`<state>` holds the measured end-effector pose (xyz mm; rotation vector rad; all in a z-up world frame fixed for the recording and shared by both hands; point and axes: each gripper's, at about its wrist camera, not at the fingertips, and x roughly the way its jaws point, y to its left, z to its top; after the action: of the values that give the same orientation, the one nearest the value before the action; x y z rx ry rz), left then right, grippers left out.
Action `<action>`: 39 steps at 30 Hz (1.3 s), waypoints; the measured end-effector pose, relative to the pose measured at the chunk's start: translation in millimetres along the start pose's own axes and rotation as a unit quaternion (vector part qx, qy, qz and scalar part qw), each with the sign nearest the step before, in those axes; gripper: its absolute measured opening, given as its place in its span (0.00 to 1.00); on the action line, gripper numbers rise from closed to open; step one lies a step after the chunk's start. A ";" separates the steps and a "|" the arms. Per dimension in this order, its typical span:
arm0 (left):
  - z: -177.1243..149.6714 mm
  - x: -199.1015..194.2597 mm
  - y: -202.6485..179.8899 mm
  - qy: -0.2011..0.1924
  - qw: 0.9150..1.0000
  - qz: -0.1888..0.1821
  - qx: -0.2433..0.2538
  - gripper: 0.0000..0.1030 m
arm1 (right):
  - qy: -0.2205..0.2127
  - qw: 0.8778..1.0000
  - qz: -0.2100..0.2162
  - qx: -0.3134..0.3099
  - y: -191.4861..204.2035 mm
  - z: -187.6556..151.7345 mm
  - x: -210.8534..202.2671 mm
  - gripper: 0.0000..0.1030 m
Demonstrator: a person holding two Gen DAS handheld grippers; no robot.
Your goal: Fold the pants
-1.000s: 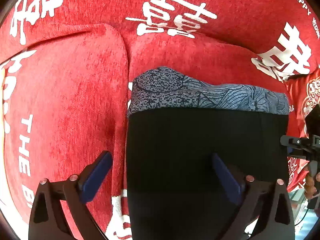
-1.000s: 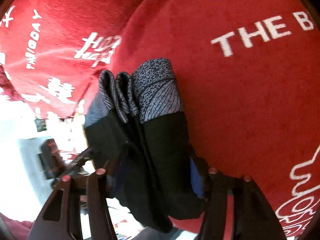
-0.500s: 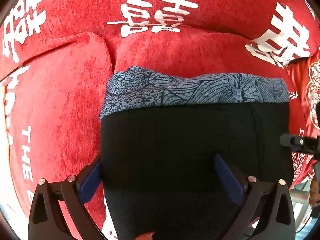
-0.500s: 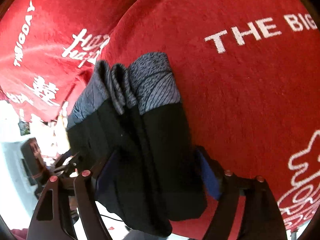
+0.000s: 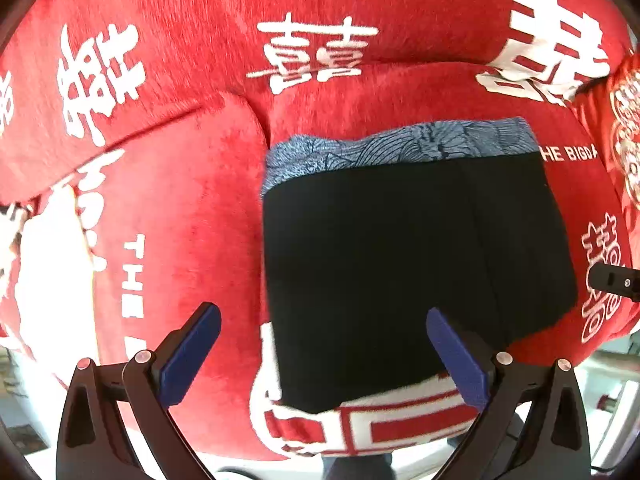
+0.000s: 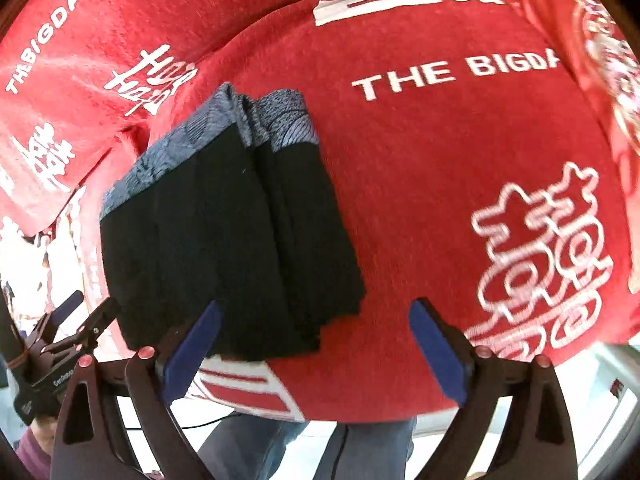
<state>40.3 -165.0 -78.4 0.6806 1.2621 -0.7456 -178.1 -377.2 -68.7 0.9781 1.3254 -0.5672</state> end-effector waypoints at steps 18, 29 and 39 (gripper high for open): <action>-28.7 -94.3 -1.9 -0.004 1.000 0.000 -0.029 1.00 | -0.015 0.999 -0.027 -0.030 52.4 -49.5 -87.2 0.94; -51.6 -134.1 -36.9 -0.013 0.998 0.015 -0.057 1.00 | -0.021 0.996 -0.026 -0.079 49.3 -59.6 -120.6 0.94; -62.3 -154.6 -43.4 -0.019 0.997 0.030 -0.066 1.00 | -0.021 0.995 -0.026 -0.091 45.2 -72.8 -129.5 0.94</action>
<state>-52.2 -122.9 60.7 0.5922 1.2398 -0.6175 -205.7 -316.1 71.4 0.7807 1.3434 -0.4940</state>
